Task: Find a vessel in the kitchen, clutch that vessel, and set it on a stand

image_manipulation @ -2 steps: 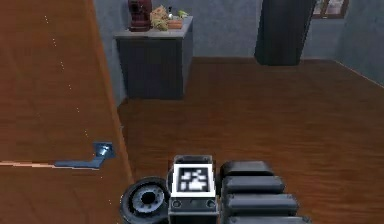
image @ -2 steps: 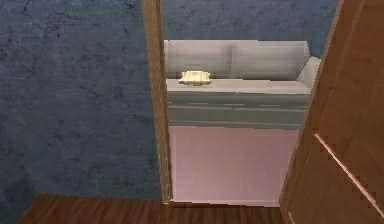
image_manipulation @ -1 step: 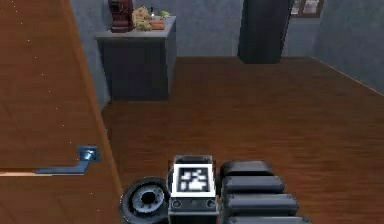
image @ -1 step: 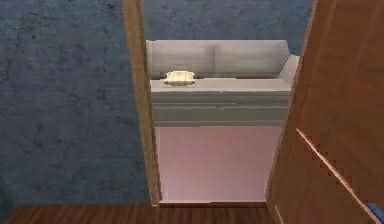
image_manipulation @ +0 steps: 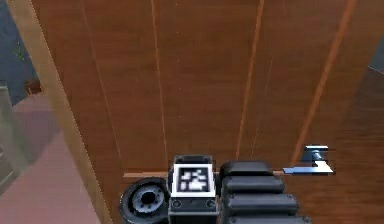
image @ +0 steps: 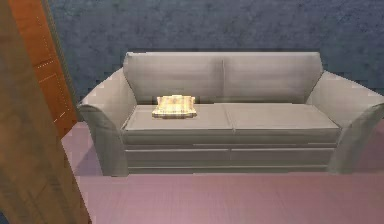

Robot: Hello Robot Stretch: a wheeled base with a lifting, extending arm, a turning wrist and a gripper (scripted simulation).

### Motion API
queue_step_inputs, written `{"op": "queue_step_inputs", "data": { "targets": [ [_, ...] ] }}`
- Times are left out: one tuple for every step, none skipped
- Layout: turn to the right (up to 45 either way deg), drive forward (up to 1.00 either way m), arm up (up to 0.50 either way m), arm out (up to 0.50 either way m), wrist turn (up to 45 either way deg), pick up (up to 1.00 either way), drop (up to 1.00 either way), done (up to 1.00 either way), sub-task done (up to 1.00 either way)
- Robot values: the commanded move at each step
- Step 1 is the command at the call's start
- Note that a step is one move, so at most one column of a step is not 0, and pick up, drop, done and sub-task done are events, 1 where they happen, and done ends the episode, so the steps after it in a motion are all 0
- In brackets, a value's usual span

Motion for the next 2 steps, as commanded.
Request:
{"op": "queue_step_inputs", "data": {
  "targets": [
    [0.0,0.45,0.0,0.0,0.0,0.0,0.0,0.0,0.0],
    [-30.0,0.0,0.0,0.0,0.0,0.0,0.0,0.0,0.0]
  ]
}}
